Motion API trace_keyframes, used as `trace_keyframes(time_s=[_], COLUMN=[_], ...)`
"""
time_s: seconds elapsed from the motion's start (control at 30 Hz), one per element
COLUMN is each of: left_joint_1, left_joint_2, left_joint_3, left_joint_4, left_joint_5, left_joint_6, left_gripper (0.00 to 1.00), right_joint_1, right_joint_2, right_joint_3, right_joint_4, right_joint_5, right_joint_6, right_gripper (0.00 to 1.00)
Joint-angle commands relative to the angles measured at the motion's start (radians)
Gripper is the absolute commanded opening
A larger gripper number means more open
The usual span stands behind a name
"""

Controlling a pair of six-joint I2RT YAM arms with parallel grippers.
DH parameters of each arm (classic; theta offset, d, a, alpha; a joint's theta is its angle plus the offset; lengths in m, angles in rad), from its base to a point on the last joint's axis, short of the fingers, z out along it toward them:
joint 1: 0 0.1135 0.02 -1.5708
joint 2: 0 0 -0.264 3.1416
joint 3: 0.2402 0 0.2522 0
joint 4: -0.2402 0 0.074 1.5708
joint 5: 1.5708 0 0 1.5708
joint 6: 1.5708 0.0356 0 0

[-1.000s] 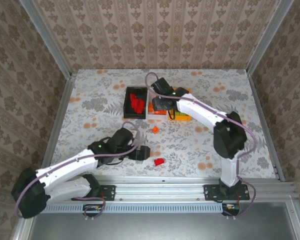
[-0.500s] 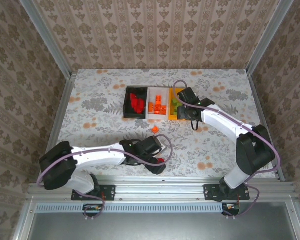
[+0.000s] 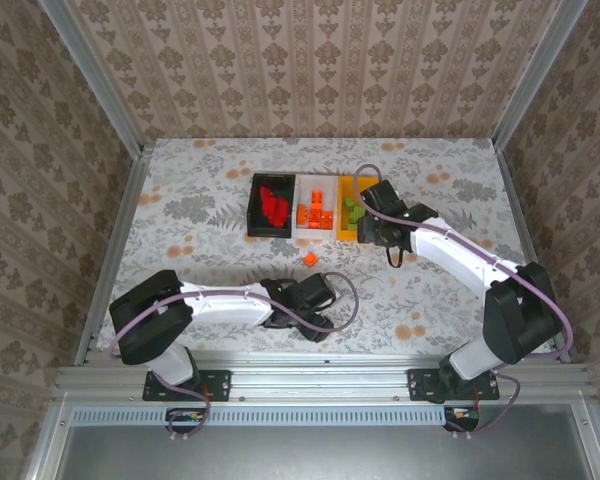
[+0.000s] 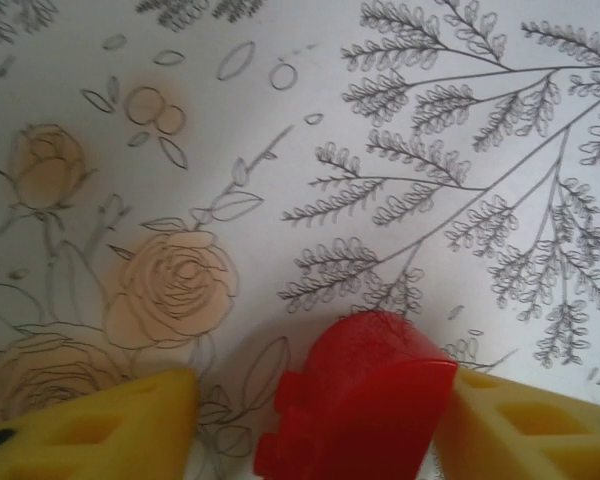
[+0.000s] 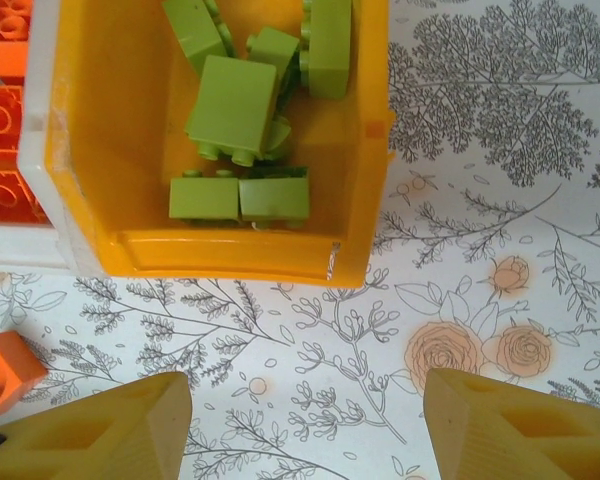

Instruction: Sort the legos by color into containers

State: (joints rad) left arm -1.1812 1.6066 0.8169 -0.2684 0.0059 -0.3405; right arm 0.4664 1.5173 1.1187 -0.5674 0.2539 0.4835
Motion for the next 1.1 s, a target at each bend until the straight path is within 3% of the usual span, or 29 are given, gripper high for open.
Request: trace_keyframes(time_s=[0.0,0.33,0.6,0.83,1.07], left_joint_1=[0.004,0.004,0.044,0.239,0.568], left_joint_2=[0.012,0.013,-0.120,-0.263,-0.202], left_joint_3=[-0.001,-0.006,0.061,0.153,0.318], left_joint_4=[0.037,0.050,-0.079,-0.239,-0.318], left_joint_5=[-0.055,-0.118,-0.166,-0.165,-0.089], left_joint_6=[-0.016,-0.069,-0.093,-0.033,-0.006], left_gripper=[0.50,0.28,0.24,0.25,0.27], right_joint_1=[0.000,0.005,0.008,0.023,0.045], right_joint_2=[-0.035,-0.101,-0.085,-0.068,-0.057], right_joint_3=[-0.026,-0.121,-0.149,-0.189,-0.188], right_joint_4=[0.014,0.102,0.151,0.204,0.224], right_joint_5=[-0.024,-0.051,-0.074,-0.097,-0.110], right_joint_6=[0.028,0.064,0.077,0.097,0.109], right_gripper=[0.64,0.63,0.62,0.62,0.62])
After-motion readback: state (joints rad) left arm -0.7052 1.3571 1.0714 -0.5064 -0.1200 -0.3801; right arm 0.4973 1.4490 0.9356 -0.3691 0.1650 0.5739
